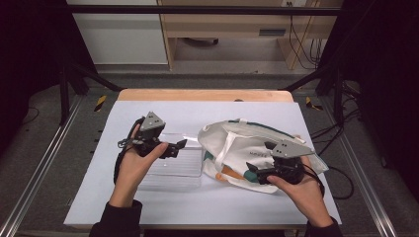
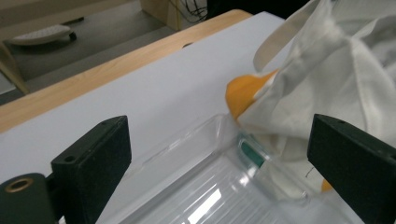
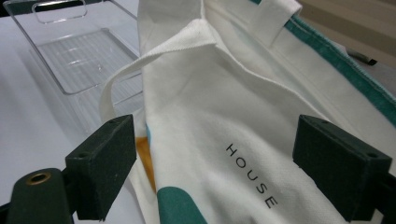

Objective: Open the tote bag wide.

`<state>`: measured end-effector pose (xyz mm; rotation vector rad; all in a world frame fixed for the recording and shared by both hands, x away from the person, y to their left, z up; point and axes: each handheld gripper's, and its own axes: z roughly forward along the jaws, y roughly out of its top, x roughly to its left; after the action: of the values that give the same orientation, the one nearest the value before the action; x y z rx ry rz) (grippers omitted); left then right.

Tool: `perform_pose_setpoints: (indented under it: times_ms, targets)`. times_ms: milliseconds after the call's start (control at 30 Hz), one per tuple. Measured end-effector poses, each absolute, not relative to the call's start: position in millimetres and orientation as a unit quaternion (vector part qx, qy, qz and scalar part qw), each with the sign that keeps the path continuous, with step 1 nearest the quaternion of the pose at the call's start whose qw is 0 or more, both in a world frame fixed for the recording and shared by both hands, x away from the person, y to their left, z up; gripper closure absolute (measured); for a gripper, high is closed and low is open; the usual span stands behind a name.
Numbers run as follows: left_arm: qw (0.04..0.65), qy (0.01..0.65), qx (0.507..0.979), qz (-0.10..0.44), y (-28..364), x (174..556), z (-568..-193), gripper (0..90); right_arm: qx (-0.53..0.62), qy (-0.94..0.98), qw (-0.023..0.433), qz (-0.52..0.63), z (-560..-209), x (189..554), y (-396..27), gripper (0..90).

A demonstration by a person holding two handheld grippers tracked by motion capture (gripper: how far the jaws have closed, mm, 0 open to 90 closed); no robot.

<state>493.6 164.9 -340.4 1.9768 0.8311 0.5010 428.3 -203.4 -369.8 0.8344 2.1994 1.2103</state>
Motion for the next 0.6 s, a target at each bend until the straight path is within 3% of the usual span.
perform_pose_setpoints:
  times_ms: [300,367,600]
  targets:
    - [0.432,0.308,0.820,0.214,144,508,-309,6.3,0.288,0.827,0.239,0.419,-384,421,-211,21.5]
    - [0.424,0.297,0.829,0.213,136,511,-303,6.1,0.283,0.826,0.238,0.425,-386,419,-215,26.9]
    - [0.397,0.267,0.855,0.202,111,522,-289,6.8,0.277,0.827,0.239,0.427,-383,416,-226,30.2]
